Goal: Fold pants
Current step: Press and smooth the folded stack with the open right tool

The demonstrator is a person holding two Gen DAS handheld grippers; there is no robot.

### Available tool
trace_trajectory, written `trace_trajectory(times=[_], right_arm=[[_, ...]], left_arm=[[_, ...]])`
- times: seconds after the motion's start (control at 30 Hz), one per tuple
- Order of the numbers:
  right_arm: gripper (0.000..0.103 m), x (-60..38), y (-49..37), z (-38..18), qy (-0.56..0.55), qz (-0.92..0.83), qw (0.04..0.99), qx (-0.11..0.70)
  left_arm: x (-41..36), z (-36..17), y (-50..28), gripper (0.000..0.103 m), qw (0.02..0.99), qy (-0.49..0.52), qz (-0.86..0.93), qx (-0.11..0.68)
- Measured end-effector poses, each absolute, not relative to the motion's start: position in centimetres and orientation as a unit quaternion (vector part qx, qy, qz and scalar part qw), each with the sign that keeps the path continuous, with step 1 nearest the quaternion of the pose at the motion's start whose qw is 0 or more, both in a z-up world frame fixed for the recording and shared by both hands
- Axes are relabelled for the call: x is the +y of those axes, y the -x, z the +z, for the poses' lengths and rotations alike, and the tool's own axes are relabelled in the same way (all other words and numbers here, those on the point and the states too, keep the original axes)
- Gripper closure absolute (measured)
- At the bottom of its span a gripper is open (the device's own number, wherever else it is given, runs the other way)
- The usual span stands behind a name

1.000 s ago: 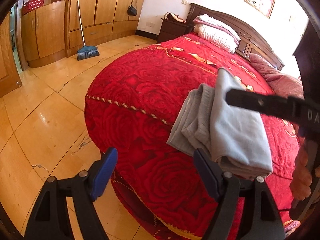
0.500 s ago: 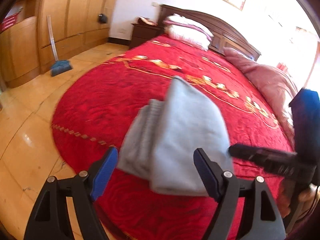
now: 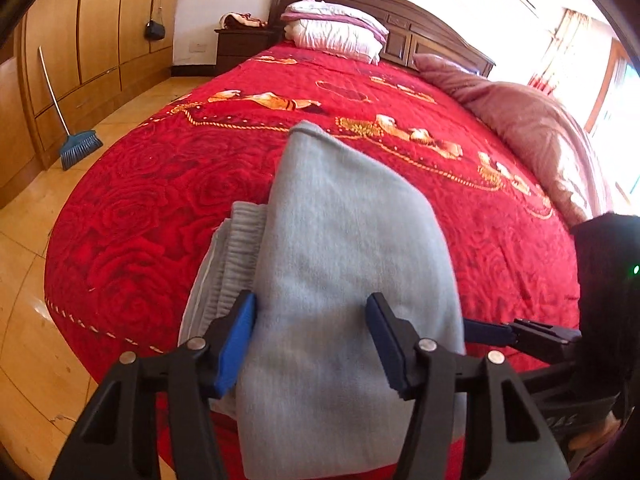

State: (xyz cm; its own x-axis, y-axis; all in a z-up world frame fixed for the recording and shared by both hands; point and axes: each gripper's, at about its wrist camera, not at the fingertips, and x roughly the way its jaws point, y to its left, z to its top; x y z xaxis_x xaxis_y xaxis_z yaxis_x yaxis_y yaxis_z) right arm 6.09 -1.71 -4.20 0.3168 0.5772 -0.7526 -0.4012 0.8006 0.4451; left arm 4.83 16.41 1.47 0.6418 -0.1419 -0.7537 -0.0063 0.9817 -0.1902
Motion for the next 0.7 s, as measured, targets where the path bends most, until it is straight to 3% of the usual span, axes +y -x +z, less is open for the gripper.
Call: trace_trajectory(times=[0.23, 0.47, 0.57, 0.63, 0.7], right_arm=[[0.022, -1.5, -5.9, -4.4, -0.075, 0.32, 0.802, 0.499], [0.023, -1.9, -6.1, -3.9, -0.074, 0.328, 0.787, 0.516], [0.025, -2.4, -6.3, -3.4, -0.08, 0.322, 0.783, 0.526], [0.025, -2.7, -6.1, -3.0, -0.081, 0.319, 0.784, 0.526], [0.026, -2.9, -6.0, -2.5, -0.078, 0.316, 0.789, 0.521]], left_arm=[[16.3, 0.5, -5.7, 0.038, 0.901, 0.09, -0.034, 0.424], [15.1, 0.7, -5.8, 0.039, 0.906, 0.071, -0.019, 0.418], [14.9, 0.8, -5.6, 0.058, 0.907, 0.071, -0.022, 0.414], [15.2, 1.1, -5.3, 0.082, 0.911, 0.071, -0.02, 0.407], [15.7, 1.8, -4.7, 0.091, 0.915, 0.08, -0.023, 0.395]])
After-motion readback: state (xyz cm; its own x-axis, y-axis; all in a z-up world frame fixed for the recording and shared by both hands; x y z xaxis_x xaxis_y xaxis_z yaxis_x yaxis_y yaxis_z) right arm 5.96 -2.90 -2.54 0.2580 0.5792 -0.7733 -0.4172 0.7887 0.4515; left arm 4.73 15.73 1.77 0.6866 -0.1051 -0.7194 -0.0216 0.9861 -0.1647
